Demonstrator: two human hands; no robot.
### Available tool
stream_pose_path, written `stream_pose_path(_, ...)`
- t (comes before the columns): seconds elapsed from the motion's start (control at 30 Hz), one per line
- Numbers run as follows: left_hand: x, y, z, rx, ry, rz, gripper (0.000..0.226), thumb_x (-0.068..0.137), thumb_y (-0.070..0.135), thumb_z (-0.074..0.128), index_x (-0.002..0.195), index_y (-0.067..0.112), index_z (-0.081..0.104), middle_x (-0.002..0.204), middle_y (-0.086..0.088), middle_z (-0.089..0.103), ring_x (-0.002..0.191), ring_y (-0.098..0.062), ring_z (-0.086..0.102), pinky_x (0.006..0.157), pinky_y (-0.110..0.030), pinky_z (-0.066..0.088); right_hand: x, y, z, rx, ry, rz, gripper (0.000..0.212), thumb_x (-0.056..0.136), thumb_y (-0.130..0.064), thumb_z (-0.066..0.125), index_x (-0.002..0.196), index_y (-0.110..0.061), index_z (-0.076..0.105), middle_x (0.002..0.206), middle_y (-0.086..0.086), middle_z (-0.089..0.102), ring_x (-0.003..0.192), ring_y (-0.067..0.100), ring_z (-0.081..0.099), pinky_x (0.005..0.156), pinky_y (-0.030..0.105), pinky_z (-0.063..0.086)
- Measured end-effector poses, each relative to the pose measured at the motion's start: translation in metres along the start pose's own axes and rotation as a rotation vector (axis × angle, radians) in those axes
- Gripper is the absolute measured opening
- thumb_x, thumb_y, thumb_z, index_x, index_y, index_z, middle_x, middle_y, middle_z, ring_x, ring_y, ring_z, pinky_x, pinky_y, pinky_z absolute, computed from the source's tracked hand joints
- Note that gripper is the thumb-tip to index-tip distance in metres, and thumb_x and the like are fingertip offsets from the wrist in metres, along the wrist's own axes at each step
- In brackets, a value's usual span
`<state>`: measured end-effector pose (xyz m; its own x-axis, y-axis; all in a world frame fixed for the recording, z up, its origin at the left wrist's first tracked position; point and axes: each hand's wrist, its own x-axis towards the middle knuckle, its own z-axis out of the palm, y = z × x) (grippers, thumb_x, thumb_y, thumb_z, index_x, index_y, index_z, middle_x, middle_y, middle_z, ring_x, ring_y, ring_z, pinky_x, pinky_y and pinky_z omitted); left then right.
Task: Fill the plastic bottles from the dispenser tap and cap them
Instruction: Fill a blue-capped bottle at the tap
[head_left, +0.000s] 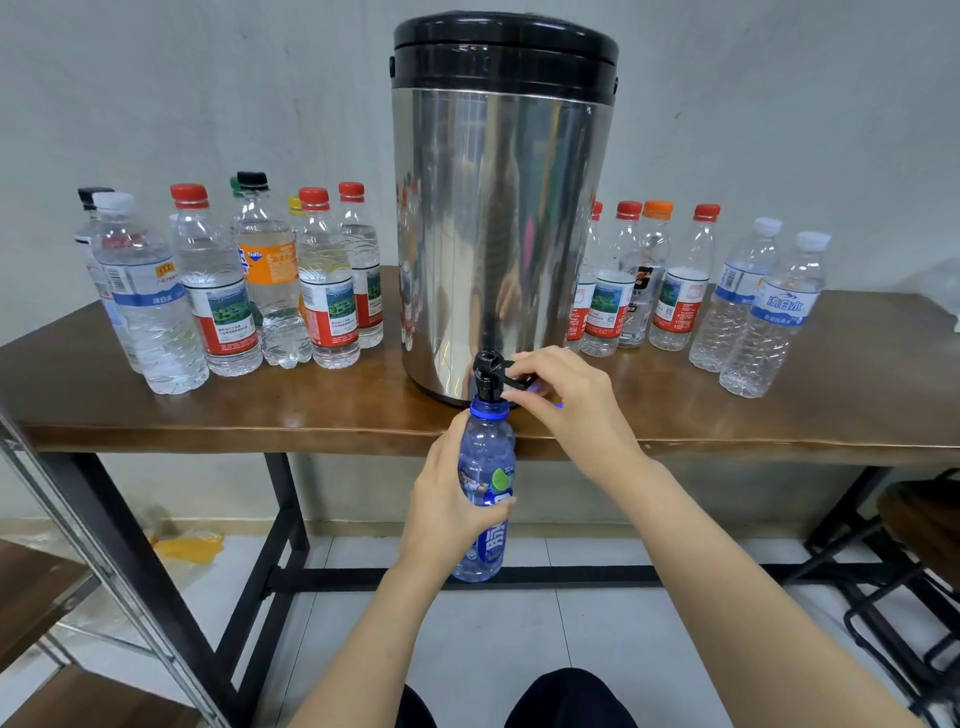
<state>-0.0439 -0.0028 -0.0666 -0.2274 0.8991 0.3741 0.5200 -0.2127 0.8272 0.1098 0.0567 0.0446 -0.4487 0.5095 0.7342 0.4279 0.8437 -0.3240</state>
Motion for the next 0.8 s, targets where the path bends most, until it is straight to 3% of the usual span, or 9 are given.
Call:
stream_pose_path(0.37, 0.001, -0.001, 0.001, 0.007, 0.002, 0.002, 0.105, 0.064, 0.03, 0.09, 0.148, 0.038, 0.028, 0.139, 0.018, 0.047, 0.121, -0.001, 0.049, 0.095, -0.014, 0.041, 0.004, -0.006, -0.005, -0.126, -0.079, -0.129, 0.015, 0.087, -0.011, 0.067, 0.1, -0.004, 0.069, 0.099, 0.008, 0.065, 0.097, 0.024, 0.061, 0.083, 0.026, 0.046)
stream_pose_path(0.5, 0.001, -0.001, 0.001, 0.005, 0.007, -0.004, 0.104, 0.064, 0.029, 0.091, 0.147, 0.038, 0.029, 0.137, 0.02, 0.047, 0.118, 0.001, 0.049, 0.091, -0.008, 0.037, 0.008, -0.007, -0.009, -0.293, -0.132, -0.236, 0.014, 0.086, -0.008, 0.07, 0.1, -0.006, 0.066, 0.094, 0.007, 0.062, 0.087, 0.021, 0.053, 0.067, 0.035, 0.052)
stream_pose_path(0.57, 0.002, -0.002, 0.001, 0.011, 0.004, -0.007, 0.104, 0.064, 0.03, 0.091, 0.147, 0.039, 0.029, 0.137, 0.019, 0.048, 0.119, 0.0, 0.049, 0.094, -0.013, 0.04, 0.014, -0.009, -0.013, -0.373, -0.134, -0.309, 0.011, 0.092, -0.014, 0.062, 0.097, -0.005, 0.064, 0.087, 0.008, 0.059, 0.081, 0.023, 0.052, 0.055, 0.04, 0.051)
stream_pose_path(0.63, 0.002, -0.002, 0.001, 0.005, -0.001, -0.012, 0.104, 0.064, 0.03, 0.091, 0.146, 0.041, 0.028, 0.138, 0.019, 0.048, 0.12, -0.002, 0.051, 0.097, -0.02, 0.043, 0.033, -0.017, -0.013, -0.416, -0.18, -0.341, 0.019, 0.094, -0.02, 0.051, 0.097, -0.007, 0.065, 0.085, 0.006, 0.058, 0.08, 0.024, 0.052, 0.055, 0.038, 0.05)
stream_pose_path(0.73, 0.001, -0.002, -0.001, -0.009, -0.012, -0.023, 0.105, 0.064, 0.029, 0.091, 0.145, 0.045, 0.027, 0.137, 0.021, 0.049, 0.119, -0.002, 0.052, 0.097, -0.023, 0.046, 0.076, -0.028, -0.006, -0.354, -0.372, -0.101, 0.018, 0.097, -0.018, 0.056, 0.109, -0.012, 0.067, 0.102, 0.002, 0.064, 0.093, 0.018, 0.055, 0.083, 0.034, 0.05)
stream_pose_path(0.8, 0.001, -0.002, -0.002, -0.016, -0.02, -0.027, 0.104, 0.064, 0.028, 0.09, 0.143, 0.05, 0.026, 0.136, 0.023, 0.049, 0.118, 0.001, 0.053, 0.094, -0.017, 0.044, 0.092, -0.027, -0.002, -0.086, -0.373, 0.126, 0.015, 0.094, -0.021, 0.063, 0.102, -0.011, 0.072, 0.096, 0.002, 0.069, 0.09, 0.015, 0.059, 0.086, 0.029, 0.05)
